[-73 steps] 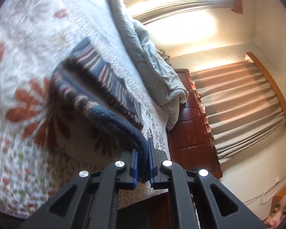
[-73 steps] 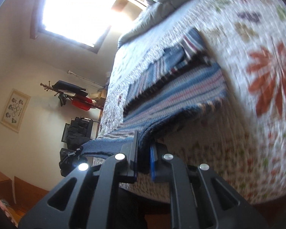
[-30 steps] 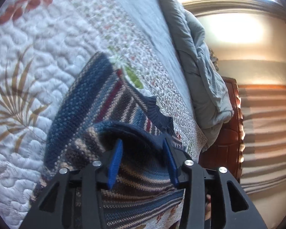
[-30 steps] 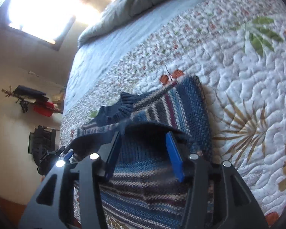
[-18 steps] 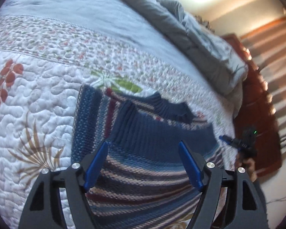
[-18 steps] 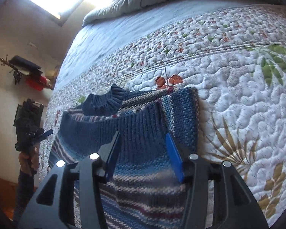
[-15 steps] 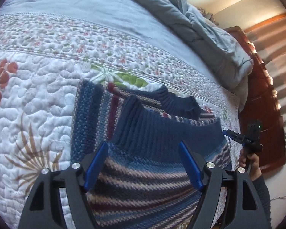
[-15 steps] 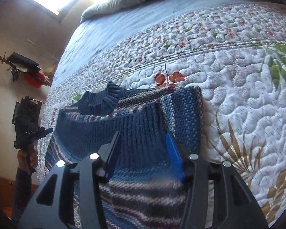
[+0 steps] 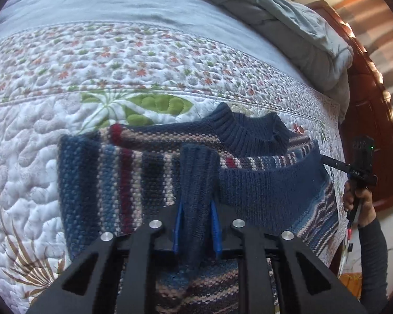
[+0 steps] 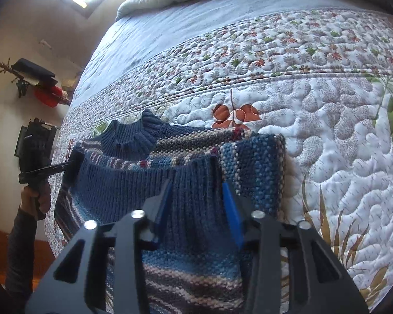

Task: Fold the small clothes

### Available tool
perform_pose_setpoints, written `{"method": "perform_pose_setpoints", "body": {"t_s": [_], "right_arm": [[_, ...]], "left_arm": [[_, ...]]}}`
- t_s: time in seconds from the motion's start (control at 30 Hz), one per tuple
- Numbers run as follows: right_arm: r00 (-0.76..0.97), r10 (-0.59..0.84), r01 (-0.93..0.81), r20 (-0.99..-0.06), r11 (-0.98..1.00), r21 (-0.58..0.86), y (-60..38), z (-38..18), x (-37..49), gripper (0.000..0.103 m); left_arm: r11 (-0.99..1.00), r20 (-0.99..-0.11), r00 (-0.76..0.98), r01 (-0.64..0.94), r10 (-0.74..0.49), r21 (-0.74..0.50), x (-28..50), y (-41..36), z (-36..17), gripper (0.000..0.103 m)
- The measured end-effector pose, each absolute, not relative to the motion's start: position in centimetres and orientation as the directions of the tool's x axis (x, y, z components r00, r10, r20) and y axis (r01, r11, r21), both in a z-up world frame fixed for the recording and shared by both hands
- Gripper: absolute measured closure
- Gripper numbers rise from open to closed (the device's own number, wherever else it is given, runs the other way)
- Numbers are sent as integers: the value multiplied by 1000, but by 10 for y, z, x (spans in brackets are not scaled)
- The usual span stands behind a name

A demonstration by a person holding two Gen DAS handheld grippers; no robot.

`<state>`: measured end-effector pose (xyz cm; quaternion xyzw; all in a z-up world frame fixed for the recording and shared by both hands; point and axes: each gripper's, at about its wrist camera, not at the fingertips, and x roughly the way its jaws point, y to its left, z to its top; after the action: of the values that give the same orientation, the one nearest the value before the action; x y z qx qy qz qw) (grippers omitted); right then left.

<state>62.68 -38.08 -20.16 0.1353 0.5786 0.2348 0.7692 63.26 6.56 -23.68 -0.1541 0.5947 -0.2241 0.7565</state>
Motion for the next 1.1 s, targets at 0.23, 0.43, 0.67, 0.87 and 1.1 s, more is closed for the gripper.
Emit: {"method": "perform_pose_setpoints", "body": {"t_s": [0.23, 0.43, 0.67, 0.87, 1.1], "right_arm": [[247, 488, -242, -837, 867, 435, -375, -200, 623, 91], [319, 479, -277, -818, 872, 403, -374, -172, 612, 95], [457, 470, -288, -755, 881, 375, -382, -106, 608, 95], [523, 429, -265, -736, 903, 338, -370, -85, 631, 95], [503, 362, -206, -785, 932, 297, -357, -117, 671, 95]], "left_arm": [[845, -792, 295, 163, -535, -510, 619, 68, -230, 89], [829, -718, 425, 187, -551, -526, 599, 80, -197, 91], [818, -634, 527, 263, -566, -511, 594, 88, -128, 91], [850, -644, 563, 252, -518, -463, 625, 82, -106, 91], [882, -715, 529, 165, -457, -442, 670, 79, -143, 91]]}}
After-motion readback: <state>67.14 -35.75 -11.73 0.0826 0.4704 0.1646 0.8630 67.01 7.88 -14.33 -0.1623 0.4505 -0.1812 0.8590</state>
